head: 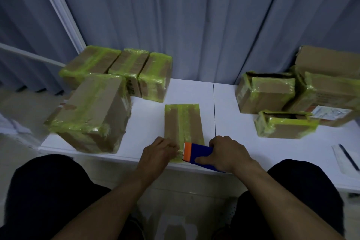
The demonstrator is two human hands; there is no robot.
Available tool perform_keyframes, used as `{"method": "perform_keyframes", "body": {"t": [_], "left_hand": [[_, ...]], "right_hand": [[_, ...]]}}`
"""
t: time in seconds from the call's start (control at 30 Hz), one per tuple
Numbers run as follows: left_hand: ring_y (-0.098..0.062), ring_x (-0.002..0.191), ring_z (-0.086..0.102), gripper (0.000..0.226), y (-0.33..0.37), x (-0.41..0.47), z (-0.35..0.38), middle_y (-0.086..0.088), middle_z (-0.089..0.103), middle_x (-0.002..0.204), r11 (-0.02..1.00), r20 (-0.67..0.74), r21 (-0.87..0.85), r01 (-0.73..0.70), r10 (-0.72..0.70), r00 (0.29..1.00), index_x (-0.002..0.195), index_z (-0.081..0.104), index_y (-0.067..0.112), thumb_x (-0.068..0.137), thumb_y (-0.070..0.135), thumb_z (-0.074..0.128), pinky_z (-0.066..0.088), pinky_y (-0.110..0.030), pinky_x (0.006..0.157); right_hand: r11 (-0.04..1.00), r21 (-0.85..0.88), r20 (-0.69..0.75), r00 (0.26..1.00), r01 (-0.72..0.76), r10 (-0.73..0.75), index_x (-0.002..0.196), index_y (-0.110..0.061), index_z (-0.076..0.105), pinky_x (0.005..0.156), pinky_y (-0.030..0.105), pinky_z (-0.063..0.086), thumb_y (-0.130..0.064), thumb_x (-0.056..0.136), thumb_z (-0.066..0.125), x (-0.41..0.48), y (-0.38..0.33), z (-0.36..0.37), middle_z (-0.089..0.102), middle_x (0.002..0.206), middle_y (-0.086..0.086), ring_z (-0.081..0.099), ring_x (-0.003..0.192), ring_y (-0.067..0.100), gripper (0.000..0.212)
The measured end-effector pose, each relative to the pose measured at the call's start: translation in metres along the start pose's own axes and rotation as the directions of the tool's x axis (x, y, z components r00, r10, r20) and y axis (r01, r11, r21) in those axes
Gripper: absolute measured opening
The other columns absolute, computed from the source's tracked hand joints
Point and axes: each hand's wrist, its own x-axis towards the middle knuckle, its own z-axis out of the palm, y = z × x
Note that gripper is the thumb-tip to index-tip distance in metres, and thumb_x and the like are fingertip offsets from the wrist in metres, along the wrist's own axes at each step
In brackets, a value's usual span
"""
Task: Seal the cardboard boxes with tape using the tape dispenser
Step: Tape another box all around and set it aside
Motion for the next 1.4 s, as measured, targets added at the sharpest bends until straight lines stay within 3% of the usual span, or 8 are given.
{"method": "perform_keyframes", "body": {"t": [0.2, 0.53, 0.63, 0.87, 1.0, 1.13, 1.3, 1.4], "left_hand": [[-0.018, 0.099, 0.058, 0.043, -0.004, 0.001, -0.005, 0.008, 0.067, 0.110, 0.999, 0.044, 0.023, 0.038, -0.039, 0.998, 0.110, 0.075, 0.024, 0.072, 0.009, 0.086, 0.057, -0.036, 0.054], [-0.018, 0.102, 0.061, 0.044, -0.004, -0.004, -0.012, 0.007, 0.068, 0.111, 0.999, 0.078, -0.022, 0.031, -0.029, 0.997, 0.113, 0.074, 0.024, 0.074, 0.008, 0.085, 0.059, -0.038, 0.061], [-0.021, 0.098, 0.065, 0.042, 0.003, -0.007, -0.015, 0.003, 0.071, 0.109, 0.999, 0.059, -0.049, 0.000, 0.003, 0.998, 0.108, 0.076, 0.021, 0.070, 0.007, 0.088, 0.061, -0.036, 0.064], [-0.023, 0.093, 0.070, 0.043, 0.009, -0.005, -0.018, -0.002, 0.074, 0.105, 0.999, 0.074, -0.036, 0.013, -0.010, 0.997, 0.101, 0.080, 0.019, 0.061, 0.011, 0.094, 0.063, -0.037, 0.070], [-0.024, 0.093, 0.069, 0.042, -0.002, -0.004, -0.017, -0.002, 0.074, 0.103, 0.998, 0.019, -0.056, 0.020, -0.019, 1.000, 0.098, 0.080, 0.018, 0.061, 0.002, 0.092, 0.062, -0.037, 0.064], [-0.026, 0.096, 0.068, 0.043, -0.003, -0.006, -0.016, -0.003, 0.073, 0.104, 0.998, 0.030, -0.053, 0.013, -0.012, 0.999, 0.097, 0.079, 0.018, 0.060, 0.000, 0.091, 0.062, -0.038, 0.063], [-0.018, 0.117, 0.059, 0.026, -0.010, -0.010, -0.012, -0.002, 0.065, 0.125, 0.987, 0.017, -0.153, 0.052, -0.050, 0.999, 0.115, 0.072, 0.018, 0.090, 0.011, 0.067, 0.054, -0.036, 0.095], [-0.015, 0.103, 0.062, 0.024, -0.004, -0.008, -0.014, 0.000, 0.067, 0.113, 0.993, -0.027, -0.118, -0.001, -0.002, 1.000, 0.105, 0.072, 0.018, 0.084, 0.005, 0.072, 0.056, -0.031, 0.084]], "right_hand": [[0.997, 0.059, -0.026, 0.999, 0.040, -0.039, 0.105, -0.026, 0.064, 0.076, 0.031, 0.060, -0.076, 0.070, 0.073, -0.006, -0.002, 0.000, 0.070, 0.103, -0.006, 0.067, 0.087, 0.012, 0.062], [0.991, 0.106, -0.030, 0.997, 0.077, -0.074, 0.107, -0.029, 0.065, 0.073, 0.027, 0.059, -0.075, 0.068, 0.077, -0.023, 0.002, -0.008, 0.070, 0.104, -0.009, 0.067, 0.089, 0.011, 0.061], [0.993, 0.090, -0.015, 0.997, 0.074, -0.073, 0.102, -0.030, 0.065, 0.067, 0.024, 0.055, -0.075, 0.068, 0.077, -0.029, 0.003, -0.012, 0.068, 0.097, -0.011, 0.066, 0.087, 0.009, 0.058], [0.996, 0.084, -0.004, 0.999, 0.041, -0.041, 0.100, -0.028, 0.066, 0.072, 0.028, 0.060, -0.074, 0.067, 0.078, -0.035, 0.013, -0.017, 0.070, 0.096, -0.008, 0.067, 0.083, 0.008, 0.059], [0.986, 0.166, -0.017, 1.000, 0.025, -0.023, 0.086, -0.027, 0.065, 0.067, 0.027, 0.058, -0.074, 0.065, 0.080, -0.034, 0.023, -0.021, 0.069, 0.085, -0.011, 0.067, 0.078, 0.005, 0.053], [0.996, 0.093, -0.039, 0.999, 0.013, -0.009, 0.092, -0.027, 0.065, 0.068, 0.027, 0.057, -0.075, 0.066, 0.078, -0.032, 0.024, -0.017, 0.069, 0.091, -0.010, 0.066, 0.081, 0.007, 0.056], [0.998, 0.067, -0.023, 1.000, -0.016, 0.017, 0.097, -0.026, 0.066, 0.072, 0.029, 0.058, -0.075, 0.066, 0.078, -0.021, 0.022, -0.010, 0.069, 0.095, -0.008, 0.066, 0.082, 0.010, 0.059], [0.998, 0.065, -0.001, 1.000, -0.022, 0.022, 0.102, -0.025, 0.066, 0.078, 0.033, 0.061, -0.075, 0.065, 0.078, -0.016, 0.022, -0.005, 0.070, 0.101, -0.006, 0.067, 0.087, 0.012, 0.064]]}}
